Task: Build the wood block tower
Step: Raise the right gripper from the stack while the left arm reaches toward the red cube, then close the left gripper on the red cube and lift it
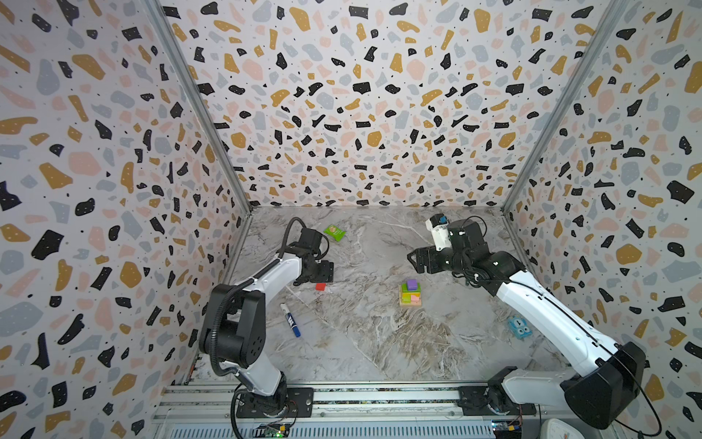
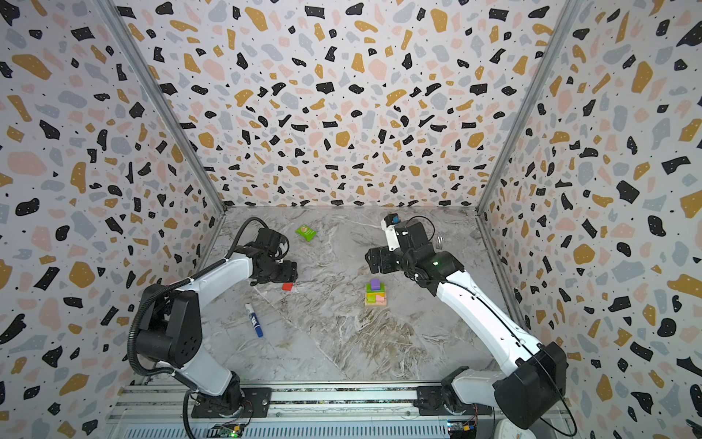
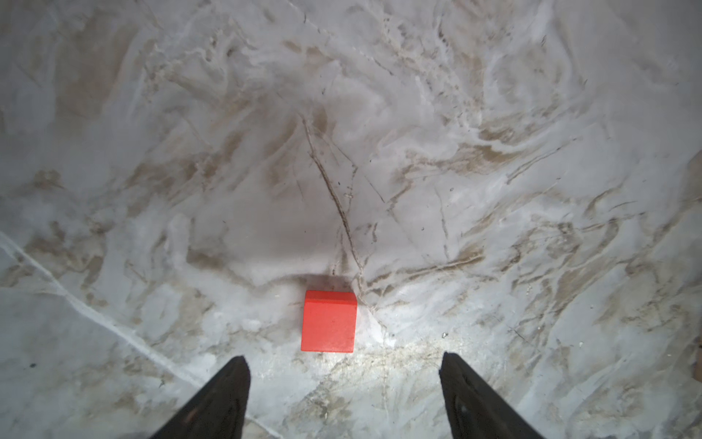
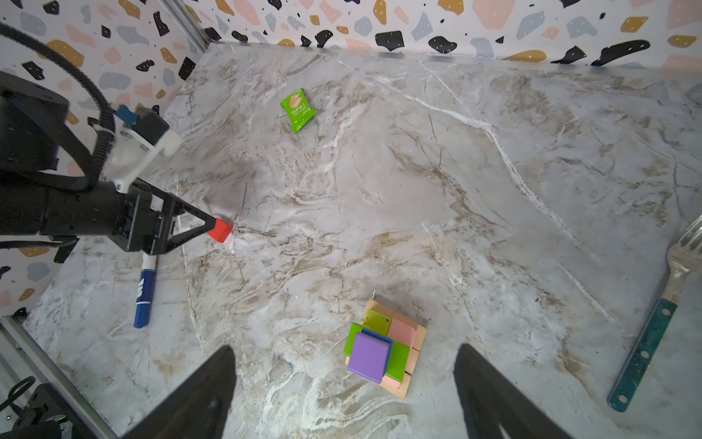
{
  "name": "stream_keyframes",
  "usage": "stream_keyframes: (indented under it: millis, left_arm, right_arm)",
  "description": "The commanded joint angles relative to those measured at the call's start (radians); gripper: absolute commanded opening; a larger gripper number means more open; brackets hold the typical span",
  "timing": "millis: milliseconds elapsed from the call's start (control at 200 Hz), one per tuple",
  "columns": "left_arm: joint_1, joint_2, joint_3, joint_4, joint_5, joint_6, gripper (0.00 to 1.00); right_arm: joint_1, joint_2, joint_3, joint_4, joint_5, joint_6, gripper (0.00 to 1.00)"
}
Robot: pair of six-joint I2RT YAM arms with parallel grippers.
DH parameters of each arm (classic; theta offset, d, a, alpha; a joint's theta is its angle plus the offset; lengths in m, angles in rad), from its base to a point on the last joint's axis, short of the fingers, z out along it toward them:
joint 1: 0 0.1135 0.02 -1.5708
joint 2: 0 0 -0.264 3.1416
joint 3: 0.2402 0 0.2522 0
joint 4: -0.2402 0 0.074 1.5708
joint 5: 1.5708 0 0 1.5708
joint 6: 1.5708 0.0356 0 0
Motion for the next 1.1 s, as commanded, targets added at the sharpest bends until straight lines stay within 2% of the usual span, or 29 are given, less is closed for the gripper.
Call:
stream_keyframes:
  millis: [0,40,195,426,536,786,861,1006,1096]
  left_arm:
    - [-0.013,0.032,0.033,-0.044,-0.085,0.009,0.75]
    - [-0.014,0.041,0.033,-0.046,-0.094,0.012,0.69]
    - [-0.014,0.075,0.048,-0.05,-0.107,0.026,0.61]
    - [-0.014,0.118,0.058,-0.029,-0.078,0.028,0.59]
    - [-0.015,0.144,0.069,-0.03,-0.061,0.028,0.52]
    - [-0.02,0.168,0.058,-0.016,-0.06,0.023,0.49]
    - [-0.022,0.175,0.058,-0.015,-0.049,0.02,0.43]
    - [-0.032,0.18,0.061,-0.013,-0.041,0.015,0.39]
    - [-0.043,0.18,0.059,-0.012,-0.039,0.009,0.33]
  right_arm:
    - [-0.007,-0.05,-0.027,0.041,-0.033,0.019,0.91]
    - [-0.008,-0.055,-0.036,0.044,-0.036,0.024,0.91]
    - [-0.015,-0.053,-0.057,0.045,-0.046,0.04,0.91]
    - [-0.019,-0.05,-0.058,0.028,-0.057,0.046,0.91]
    - [-0.022,-0.052,-0.053,0.028,-0.056,0.047,0.9]
    - [-0.032,-0.048,-0.05,0.017,-0.059,0.046,0.89]
    - [-0.033,-0.049,-0.051,0.015,-0.063,0.045,0.89]
    - [-0.036,-0.057,-0.058,0.014,-0.068,0.048,0.89]
    - [-0.037,-0.061,-0.062,0.012,-0.066,0.049,0.89]
